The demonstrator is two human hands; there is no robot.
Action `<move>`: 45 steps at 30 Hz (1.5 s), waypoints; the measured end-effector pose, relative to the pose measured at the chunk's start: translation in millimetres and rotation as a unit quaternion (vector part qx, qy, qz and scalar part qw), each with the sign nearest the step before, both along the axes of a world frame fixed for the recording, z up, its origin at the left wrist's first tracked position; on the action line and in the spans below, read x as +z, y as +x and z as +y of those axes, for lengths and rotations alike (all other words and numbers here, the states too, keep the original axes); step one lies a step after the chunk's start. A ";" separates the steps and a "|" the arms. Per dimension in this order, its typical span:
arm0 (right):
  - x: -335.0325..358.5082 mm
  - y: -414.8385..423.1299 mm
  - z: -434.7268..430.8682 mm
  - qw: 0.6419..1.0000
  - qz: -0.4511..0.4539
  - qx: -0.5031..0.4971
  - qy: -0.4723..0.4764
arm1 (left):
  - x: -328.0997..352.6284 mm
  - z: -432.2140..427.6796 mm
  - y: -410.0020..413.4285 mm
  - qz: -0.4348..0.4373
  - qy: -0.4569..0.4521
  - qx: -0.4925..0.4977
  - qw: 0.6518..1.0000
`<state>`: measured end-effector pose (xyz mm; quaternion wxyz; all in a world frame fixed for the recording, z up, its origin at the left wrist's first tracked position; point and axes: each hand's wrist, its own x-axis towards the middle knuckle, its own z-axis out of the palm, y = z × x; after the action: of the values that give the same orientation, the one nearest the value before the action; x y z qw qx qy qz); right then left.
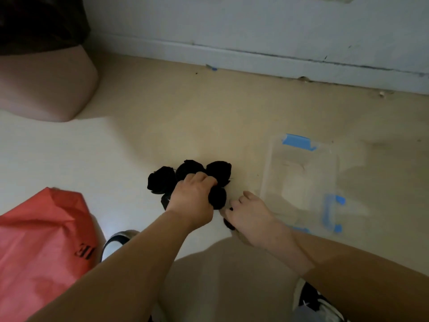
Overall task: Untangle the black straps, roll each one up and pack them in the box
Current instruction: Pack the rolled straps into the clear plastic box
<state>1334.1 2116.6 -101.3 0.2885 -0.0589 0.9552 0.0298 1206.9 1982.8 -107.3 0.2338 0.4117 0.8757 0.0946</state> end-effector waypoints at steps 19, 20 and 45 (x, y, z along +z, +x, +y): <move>37.6 23.2 157.6 0.934 0.069 -0.350 0.002 | -6.8 50.8 34.8 0.045 -0.099 0.012 0.994; 31.2 24.0 164.5 0.939 0.048 -0.338 0.028 | -8.3 53.5 36.2 0.021 -0.087 0.023 0.996; -12.8 57.2 167.5 0.948 0.058 -0.310 0.032 | 59.5 121.4 55.3 -0.064 0.219 0.071 0.971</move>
<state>1391.3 2284.1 -114.1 0.2289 0.2517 0.9400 -0.0272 1262.2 2104.2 -47.7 0.1863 0.3825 0.8440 0.3265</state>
